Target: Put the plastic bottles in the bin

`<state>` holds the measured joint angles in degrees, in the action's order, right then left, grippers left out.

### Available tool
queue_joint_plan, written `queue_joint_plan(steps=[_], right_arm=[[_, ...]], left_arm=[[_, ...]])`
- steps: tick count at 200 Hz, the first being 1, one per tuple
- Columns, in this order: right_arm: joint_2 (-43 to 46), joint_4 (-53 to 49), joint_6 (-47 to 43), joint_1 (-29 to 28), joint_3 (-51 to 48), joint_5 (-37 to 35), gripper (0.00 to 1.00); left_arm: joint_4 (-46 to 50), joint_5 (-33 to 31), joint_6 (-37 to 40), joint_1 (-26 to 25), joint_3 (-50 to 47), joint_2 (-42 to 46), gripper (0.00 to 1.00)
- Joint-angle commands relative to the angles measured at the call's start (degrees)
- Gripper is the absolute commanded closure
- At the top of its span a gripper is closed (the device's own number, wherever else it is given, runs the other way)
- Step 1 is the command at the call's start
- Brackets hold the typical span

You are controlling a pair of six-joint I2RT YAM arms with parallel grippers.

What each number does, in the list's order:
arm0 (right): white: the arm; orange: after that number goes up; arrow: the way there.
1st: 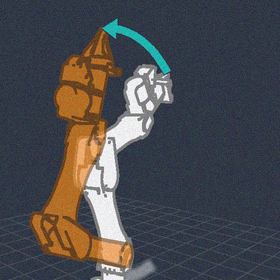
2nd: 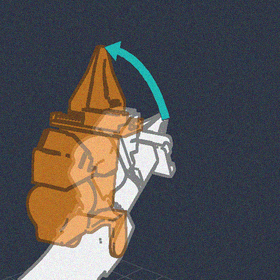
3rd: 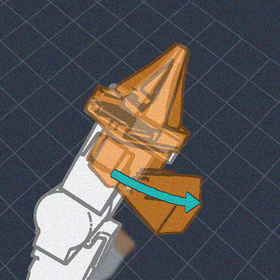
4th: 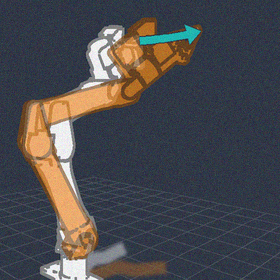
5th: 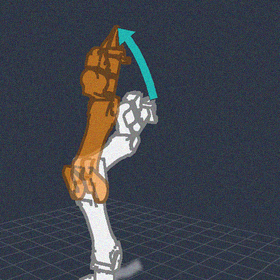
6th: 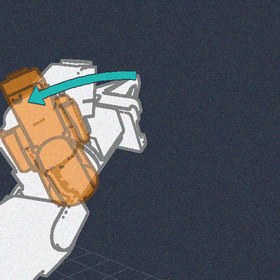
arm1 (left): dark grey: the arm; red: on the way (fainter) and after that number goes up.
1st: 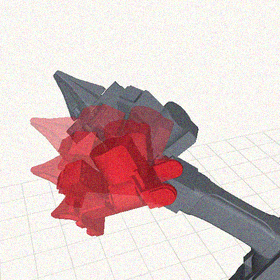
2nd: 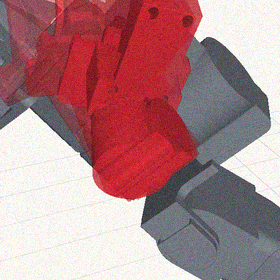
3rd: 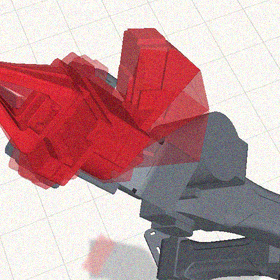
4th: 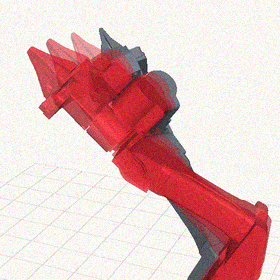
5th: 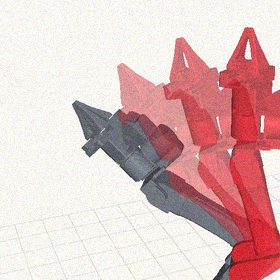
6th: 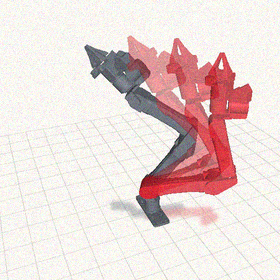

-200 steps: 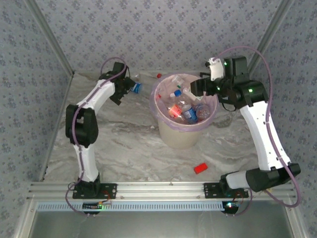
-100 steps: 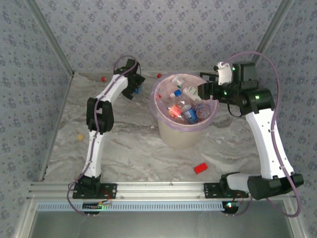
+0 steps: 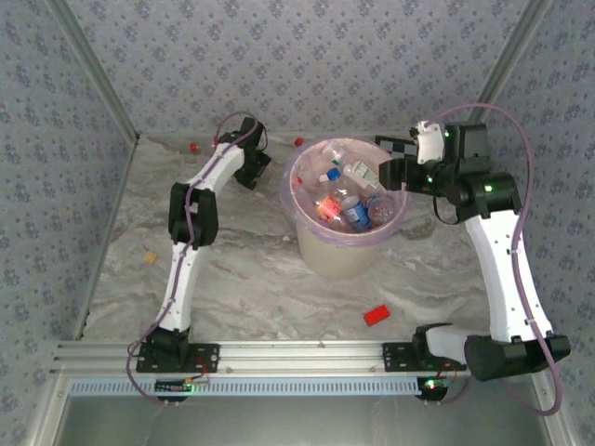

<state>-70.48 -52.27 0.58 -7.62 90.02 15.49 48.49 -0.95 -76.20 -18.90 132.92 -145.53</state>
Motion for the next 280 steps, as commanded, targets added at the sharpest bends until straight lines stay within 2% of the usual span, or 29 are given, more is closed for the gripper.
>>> queue_joint_plan(steps=[1, 35, 82, 104, 131, 142, 161, 184, 205, 230, 280], right_arm=[[1.15, -0.18, -0.4, 0.47, -0.28, 0.86, 0.17], [1.18, 0.09, 0.19, 0.67, -0.19, 0.77, 0.17], [0.1, 0.68, 0.63, 1.16, 0.66, 0.78, 0.17], [-0.32, 0.91, 0.99, 1.64, 1.57, 0.39, 0.17], [-1.27, 1.23, 1.18, 2.17, 3.07, -0.06, 0.18], [-1.78, 1.71, 1.27, 2.17, 3.53, -0.04, 0.18], [-2.68, 3.25, 2.32, 2.17, 3.85, 0.82, 0.18], [-4.34, 5.22, 4.17, 1.92, 4.09, 1.73, 0.18], [-5.58, 5.71, 4.87, 0.92, 4.72, 1.6, 0.18], [-6.07, 6.3, 5.56, -0.55, 5.12, 1.08, 0.18], [-5.81, 4.73, 4.83, -2.23, 6.81, -0.11, 0.19]], left_arm=[[2.22, -1.48, 0.24, -0.62, -0.28, 3.35, 0.37], [0.6, -3.8, 1.18, -0.62, -6.67, 10.7, 0.39], [-5.25, -8.17, 4.04, -0.87, -20.37, 27.48, 0.4], [-7.28, -9.43, 12.63, -2.59, -24.24, 35.76, 0.44], [-3.2, -9.88, 26.95, -5.78, -24.4, 44.12, 0.49], [-0.62, -10.08, 29.75, -6.94, -24.67, 47.47, 0.49], [1.44, -9.03, 28.54, -8.41, -26.4, 54.3, 0.54], [-5.78, -8.09, 24.59, -13.21, -31.01, 62.11, 0.56], [-9.22, -7.58, 20.89, -19.35, -30.08, 62.64, 0.56], [-12.49, -8.7, 18.93, -26.05, -27.85, 58.48, 0.56], [-12.44, -10.0, 17.42, -33.17, -21.51, 47.4, 0.56]])
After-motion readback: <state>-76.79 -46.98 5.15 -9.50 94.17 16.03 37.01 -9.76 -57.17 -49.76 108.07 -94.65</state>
